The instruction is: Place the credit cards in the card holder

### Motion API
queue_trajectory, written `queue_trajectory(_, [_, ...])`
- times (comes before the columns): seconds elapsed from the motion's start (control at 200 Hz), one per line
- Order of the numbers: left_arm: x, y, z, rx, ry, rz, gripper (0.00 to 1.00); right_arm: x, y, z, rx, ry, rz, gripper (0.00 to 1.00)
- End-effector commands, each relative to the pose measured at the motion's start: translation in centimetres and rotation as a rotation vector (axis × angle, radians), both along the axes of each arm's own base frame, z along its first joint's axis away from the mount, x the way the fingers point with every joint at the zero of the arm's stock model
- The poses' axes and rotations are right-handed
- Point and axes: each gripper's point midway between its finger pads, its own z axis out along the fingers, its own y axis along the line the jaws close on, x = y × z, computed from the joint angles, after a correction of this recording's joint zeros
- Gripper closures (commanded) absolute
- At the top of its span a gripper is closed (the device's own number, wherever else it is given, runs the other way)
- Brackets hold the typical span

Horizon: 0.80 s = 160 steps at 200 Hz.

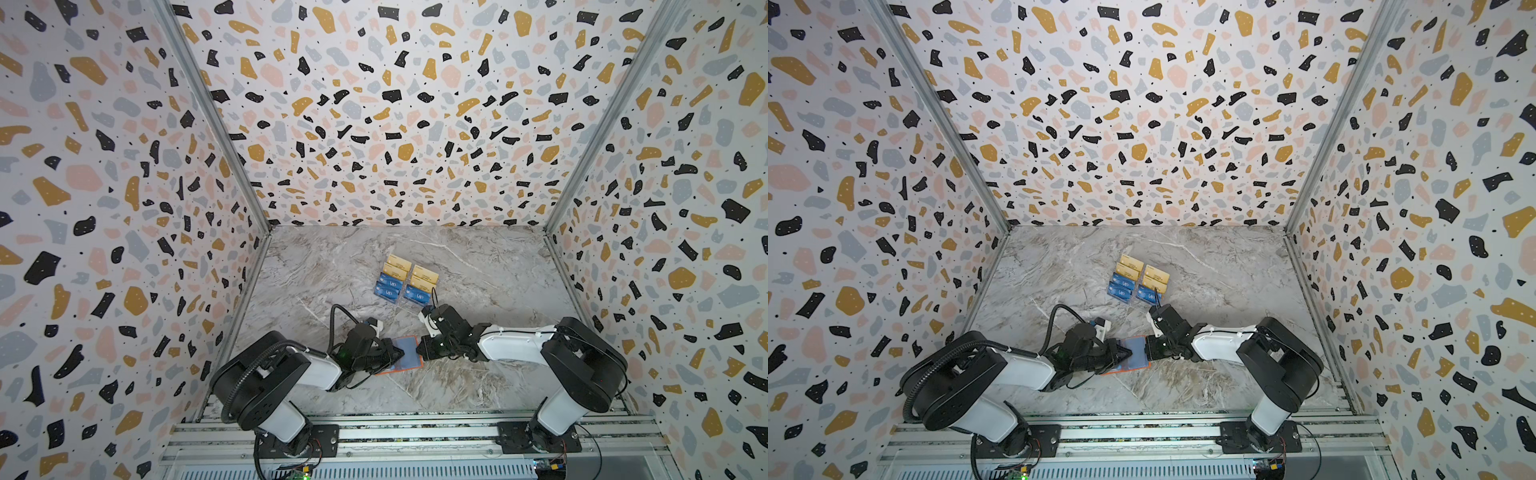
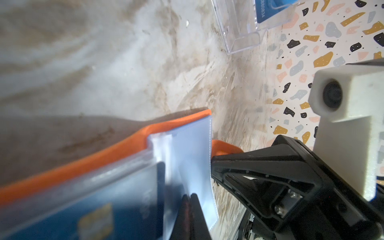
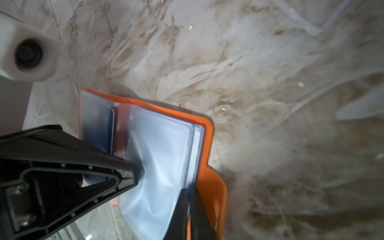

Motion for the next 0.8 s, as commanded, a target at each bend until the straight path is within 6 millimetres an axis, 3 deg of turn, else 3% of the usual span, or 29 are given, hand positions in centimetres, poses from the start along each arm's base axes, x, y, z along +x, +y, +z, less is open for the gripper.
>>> queue_trajectory(0.0, [0.2,0.0,1.1,-0.026,-0.062,-0.016,1.0,0.3,0.7,2.1,0.043,-0.03,-0.004,0.92])
queue_trajectory(0.31, [-0.5,0.4,2.1,-0.041,-0.099,-0.035,1.0,0.3,1.1,2.9,0.07,-0.033,-0.001,0.92])
queue_trajectory(0.611, [-1.0,0.6,1.7,-0.034,-0.093,-0.05,0.99,-0.5,1.9,4.5,0.077,-0.068,0.027,0.92])
queue_trajectory(0.796, [-1.1,0.5,1.8,-0.039,-0.095,-0.055,0.98,-1.0,2.6,4.0,0.089,-0.044,0.058,0.92])
